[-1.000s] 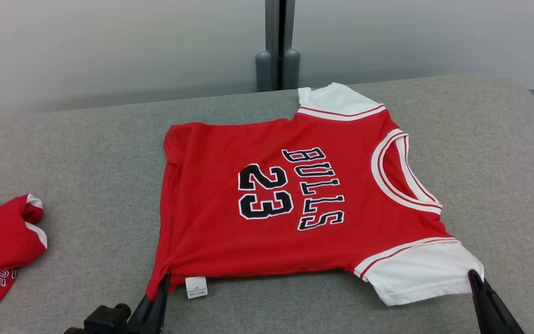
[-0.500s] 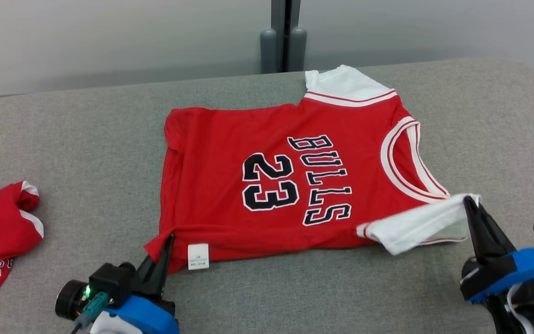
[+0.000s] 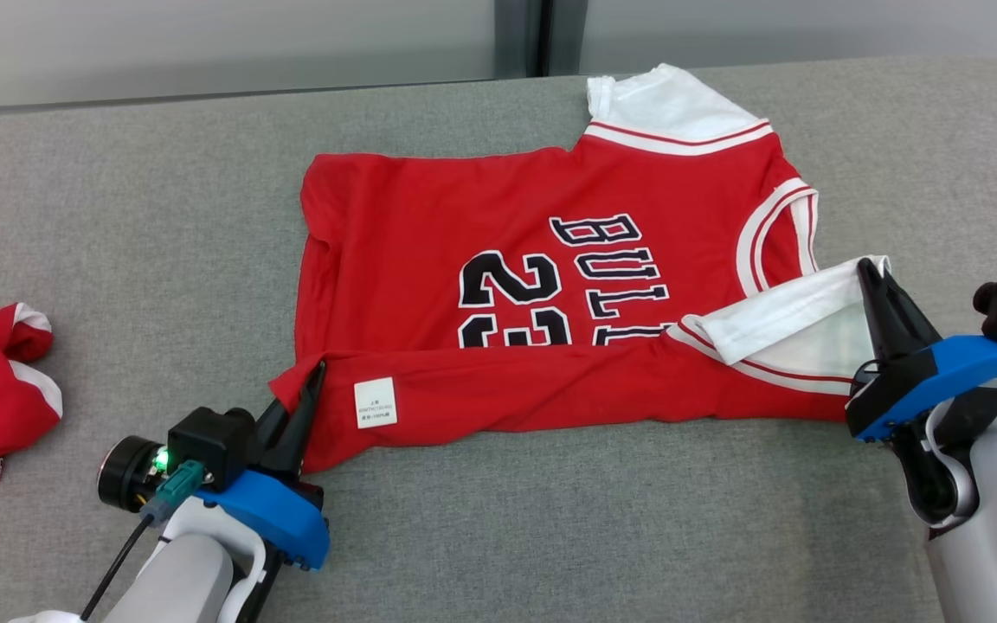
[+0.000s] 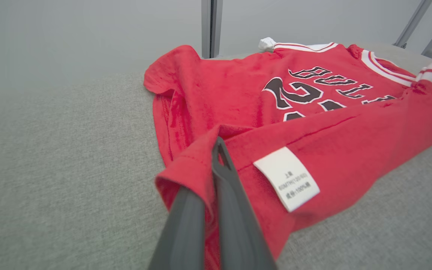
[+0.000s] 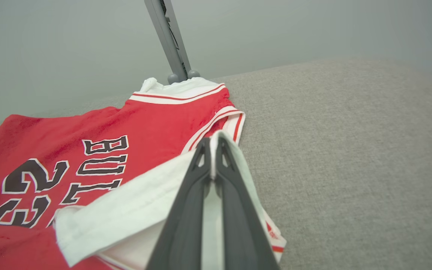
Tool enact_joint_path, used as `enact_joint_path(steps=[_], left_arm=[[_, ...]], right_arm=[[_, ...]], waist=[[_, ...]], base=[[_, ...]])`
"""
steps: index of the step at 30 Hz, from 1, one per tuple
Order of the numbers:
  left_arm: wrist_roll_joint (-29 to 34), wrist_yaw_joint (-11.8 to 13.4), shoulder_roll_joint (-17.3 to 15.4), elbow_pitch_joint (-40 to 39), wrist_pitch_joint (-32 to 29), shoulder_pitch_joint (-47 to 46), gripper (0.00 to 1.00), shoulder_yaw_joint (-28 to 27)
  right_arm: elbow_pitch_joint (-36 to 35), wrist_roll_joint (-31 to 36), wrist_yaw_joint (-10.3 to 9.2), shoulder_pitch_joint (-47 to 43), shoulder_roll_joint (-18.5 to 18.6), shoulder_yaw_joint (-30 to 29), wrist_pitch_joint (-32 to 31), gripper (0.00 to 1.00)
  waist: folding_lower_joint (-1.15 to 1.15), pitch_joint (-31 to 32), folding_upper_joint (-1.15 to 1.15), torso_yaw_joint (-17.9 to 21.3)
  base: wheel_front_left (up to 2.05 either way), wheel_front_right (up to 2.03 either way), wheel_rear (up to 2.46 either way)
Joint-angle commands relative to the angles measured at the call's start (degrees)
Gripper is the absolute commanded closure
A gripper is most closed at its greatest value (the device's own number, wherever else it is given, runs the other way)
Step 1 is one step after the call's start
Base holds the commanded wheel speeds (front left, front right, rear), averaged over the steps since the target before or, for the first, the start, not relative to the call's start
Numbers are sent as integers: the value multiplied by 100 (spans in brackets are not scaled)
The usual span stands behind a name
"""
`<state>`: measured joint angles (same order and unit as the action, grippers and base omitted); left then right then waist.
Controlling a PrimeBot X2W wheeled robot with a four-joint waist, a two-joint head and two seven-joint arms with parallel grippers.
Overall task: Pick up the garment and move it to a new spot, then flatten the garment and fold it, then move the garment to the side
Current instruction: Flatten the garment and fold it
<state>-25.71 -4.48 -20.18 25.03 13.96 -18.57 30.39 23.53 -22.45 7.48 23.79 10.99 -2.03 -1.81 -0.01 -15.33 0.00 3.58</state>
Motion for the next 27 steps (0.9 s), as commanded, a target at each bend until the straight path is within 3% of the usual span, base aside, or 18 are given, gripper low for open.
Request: enact_joint_path(steps=[1, 2, 3, 4, 5, 14, 19, 27], left_arm=[[21, -12, 15, 55, 30, -143, 100, 14], [34, -32, 20, 109, 30, -193, 100, 31], [43, -44, 29, 156, 33, -232, 92, 43], [54, -39, 42, 197, 40, -263, 66, 50], [61, -32, 59, 238, 54, -293, 1, 45], [47, 165, 116, 274, 124, 59, 0, -194], [17, 341, 132, -52, 127, 505, 0, -407], [-99, 301, 171, 27, 130, 822, 0, -470]], right_arm=[[163, 44, 3, 162, 34, 49, 59, 100], [287, 50, 3, 233, 37, 75, 112, 100], [383, 45, 3, 294, 44, 103, 161, 74], [472, 34, 3, 341, 53, 140, 227, 35], [548, 15, 3, 367, 66, 181, 291, 0], [830, -149, 3, -105, 372, 375, 799, 0], [696, -161, 3, -605, 525, 413, 758, 0], [666, 0, 3, -864, 447, 480, 601, 0]], waist=[[1, -41, 0, -26], [1, -54, 0, -34], [1, -63, 0, -40], [1, -71, 0, -42], [1, -75, 0, -43], [1, 155, 0, -25], [1, 243, 0, -36], [1, 266, 0, -8]], base=[[0, 0, 0], [0, 0, 0], [0, 0, 0], [0, 0, 0], [0, 0, 0], [0, 0, 0], [0, 0, 0], [0, 0, 0]])
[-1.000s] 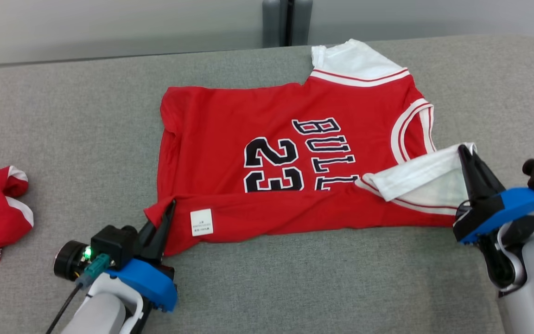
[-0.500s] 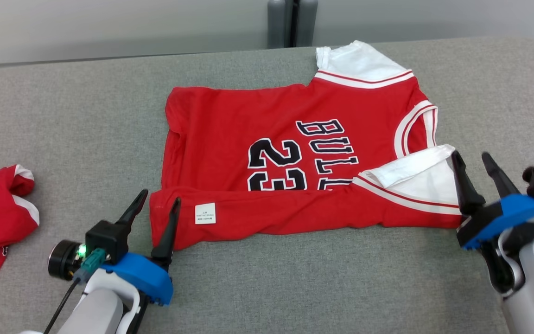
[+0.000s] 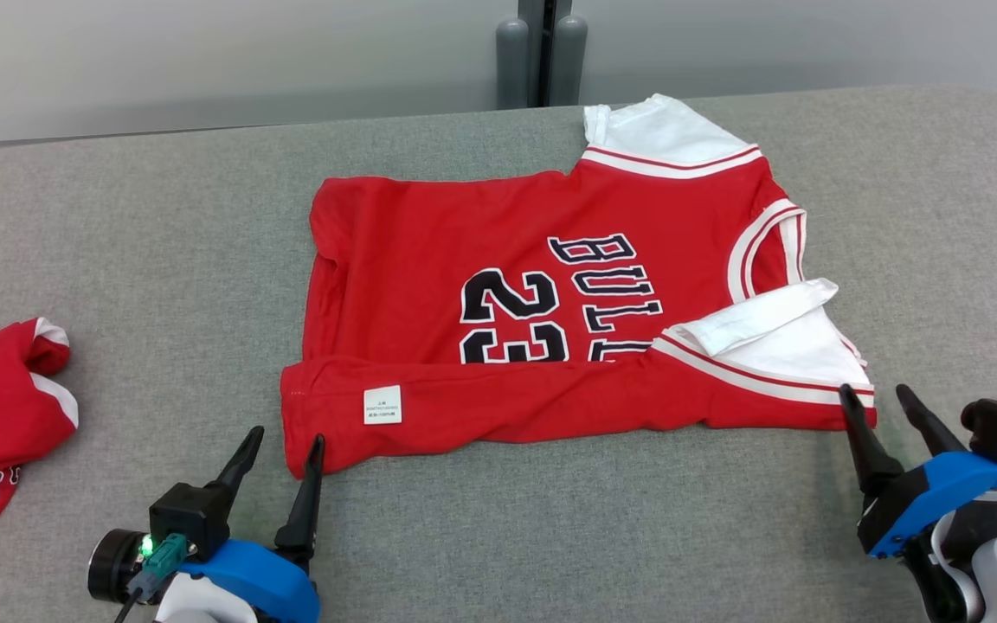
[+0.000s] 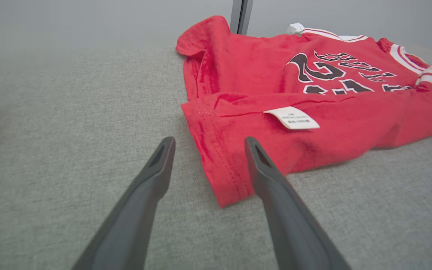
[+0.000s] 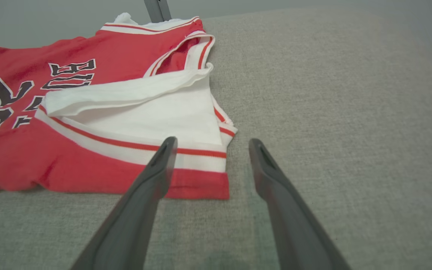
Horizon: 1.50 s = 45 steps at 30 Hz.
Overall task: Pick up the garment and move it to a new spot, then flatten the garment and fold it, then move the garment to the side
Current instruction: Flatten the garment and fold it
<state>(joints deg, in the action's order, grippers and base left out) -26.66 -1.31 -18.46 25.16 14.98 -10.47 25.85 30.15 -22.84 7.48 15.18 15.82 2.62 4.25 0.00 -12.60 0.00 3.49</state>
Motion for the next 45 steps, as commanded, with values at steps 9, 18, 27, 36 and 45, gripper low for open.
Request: enact_joint_path(steps=[9, 18, 27, 36, 45], left_arm=[[-126, -219, 154, 436, 27, -206, 0, 71], [-206, -365, 351, 940, -54, -460, 58, 243], [-309, -343, 372, 844, 20, -311, 100, -3], [-195, -56, 244, 121, 28, 441, 100, -208], [-288, 408, 178, -825, -92, 1527, 100, -217]], right_arm=[[378, 294, 3, 264, -257, 76, -131, 0], [866, 330, 3, 473, -411, 173, -85, 71], [835, 39, 2, 354, -423, 201, 347, 100], [64, -190, 2, -549, -364, 220, 286, 100], [-1673, -93, 2, -2147, -504, -242, -384, 100]], waist=[[0, -91, 0, 6], [0, -126, 0, -26], [0, 150, 0, -50], [0, 587, 0, -103], [0, 802, 0, -176]], base=[[0, 0, 0], [0, 0, 0], [0, 0, 0], [0, 0, 0], [0, 0, 0]])
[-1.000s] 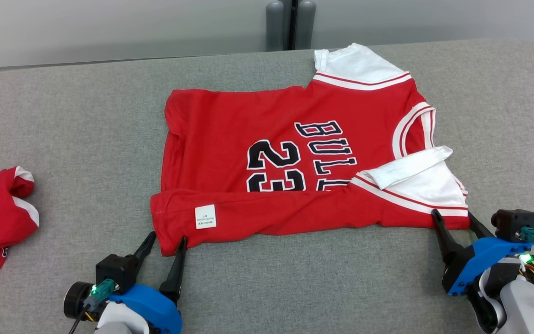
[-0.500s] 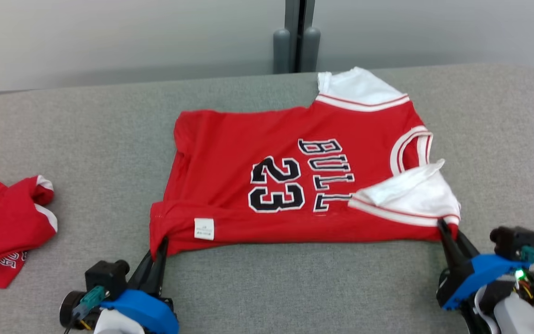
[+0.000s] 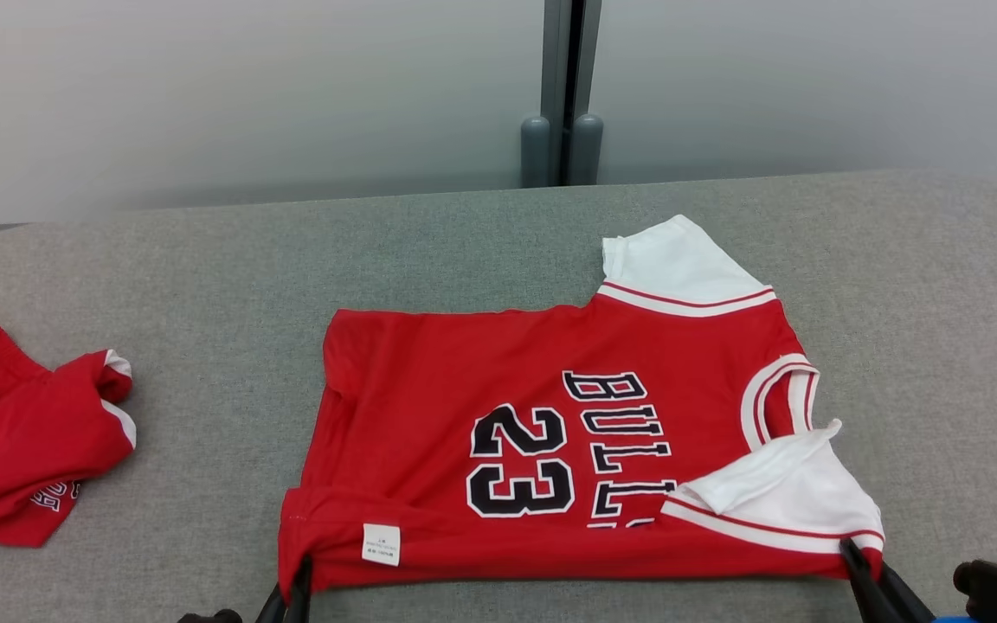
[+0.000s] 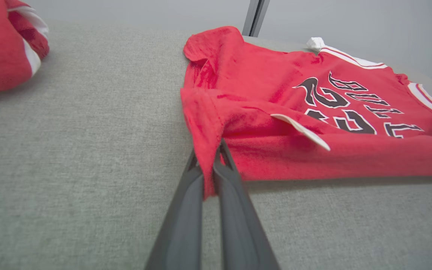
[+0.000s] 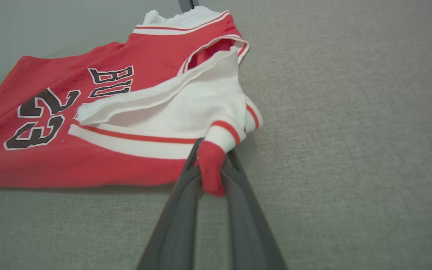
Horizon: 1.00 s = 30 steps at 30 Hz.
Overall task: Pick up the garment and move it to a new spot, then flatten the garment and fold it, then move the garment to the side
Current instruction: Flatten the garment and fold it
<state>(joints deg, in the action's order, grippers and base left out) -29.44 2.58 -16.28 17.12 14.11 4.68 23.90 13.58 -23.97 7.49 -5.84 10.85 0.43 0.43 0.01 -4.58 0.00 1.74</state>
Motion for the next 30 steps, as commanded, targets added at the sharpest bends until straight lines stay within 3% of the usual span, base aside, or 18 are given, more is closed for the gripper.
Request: enact_joint_path(steps=[1, 4, 5, 6, 7, 17, 23, 30], left_arm=[[-22, 47, -49, -81, -30, 83, 100, -12], [-41, 88, -59, -166, -89, 203, 100, 23], [-48, 113, -46, -189, -108, 217, 88, 25], [-55, 123, -37, -194, -112, 221, 25, 21], [-39, 148, -42, -178, -116, 210, 0, 22], [124, 185, -83, -244, 83, -109, 0, -295], [476, 334, 13, -868, 111, -71, 0, -821], [889, 279, 55, -1354, 114, -12, 0, -1307]], right_arm=[[-183, 36, 1, -192, -58, -83, -111, 100], [-544, 115, 1, -506, -207, -254, -439, 100], [-629, 137, 1, -544, -263, -294, -504, 88], [-679, 156, 1, -554, -307, -332, -540, 38], [-673, 210, 1, -559, -314, -341, -600, 0], [-806, 626, 1, -180, -263, -581, -208, 0], [-1006, 868, 1, 154, -440, -593, 248, 0], [-1103, 1090, 2, 465, -628, -291, 581, 0]], waist=[[-1, -2, 0, -2], [-1, -5, 0, 16], [-1, 0, 0, 24], [-1, 0, 0, 33], [-1, 8, 0, 41], [-1, 187, 0, 6], [-1, 358, 0, 3], [-1, 481, 0, -83]], base=[[0, 0, 0], [0, 0, 0], [0, 0, 0], [0, 0, 0], [0, 0, 0], [0, 0, 0], [0, 0, 0], [0, 0, 0]])
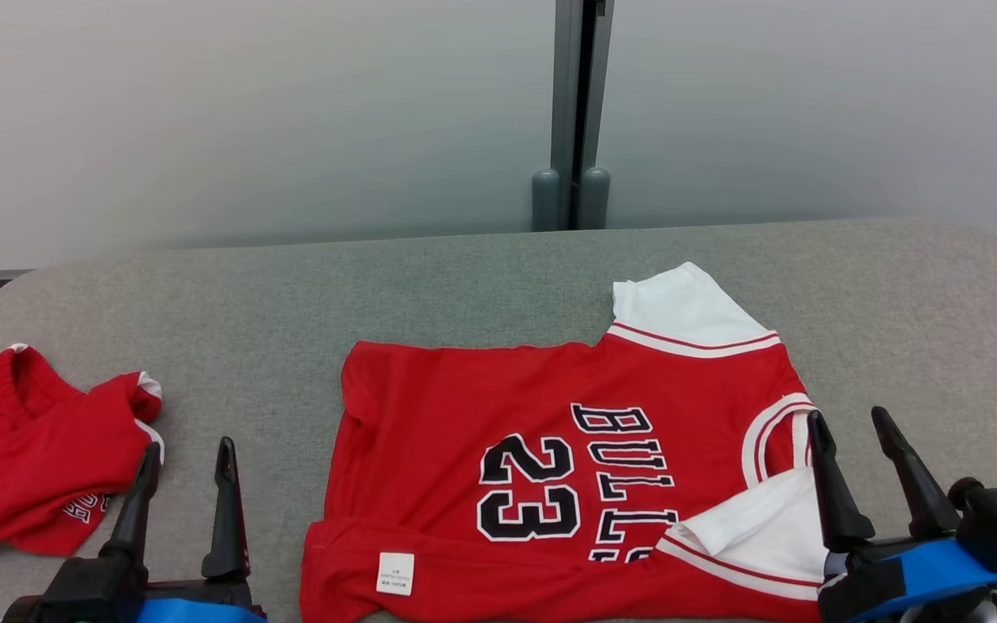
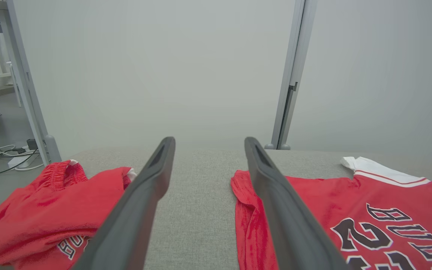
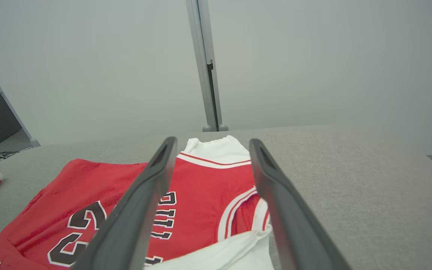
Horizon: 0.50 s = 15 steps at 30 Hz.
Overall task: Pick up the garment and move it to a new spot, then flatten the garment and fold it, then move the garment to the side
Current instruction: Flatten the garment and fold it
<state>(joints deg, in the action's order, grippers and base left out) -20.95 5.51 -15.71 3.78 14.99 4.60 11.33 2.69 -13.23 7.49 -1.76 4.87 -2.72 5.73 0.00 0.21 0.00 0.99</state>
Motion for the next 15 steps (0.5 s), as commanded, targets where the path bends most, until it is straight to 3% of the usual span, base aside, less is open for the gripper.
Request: enact_joint_path(steps=[1, 15], left_arm=[[70, -30, 0, -45, 26, -30, 0, -102], [269, -293, 76, 532, 27, -506, 0, -109]], right_arm=[[-7, 46, 1, 96, -50, 65, 69, 0], [77, 391, 1, 34, -189, 273, 286, 0]], waist=[[0, 14, 0, -23], [0, 78, 0, -130]], base=[[0, 0, 0], [0, 0, 0]])
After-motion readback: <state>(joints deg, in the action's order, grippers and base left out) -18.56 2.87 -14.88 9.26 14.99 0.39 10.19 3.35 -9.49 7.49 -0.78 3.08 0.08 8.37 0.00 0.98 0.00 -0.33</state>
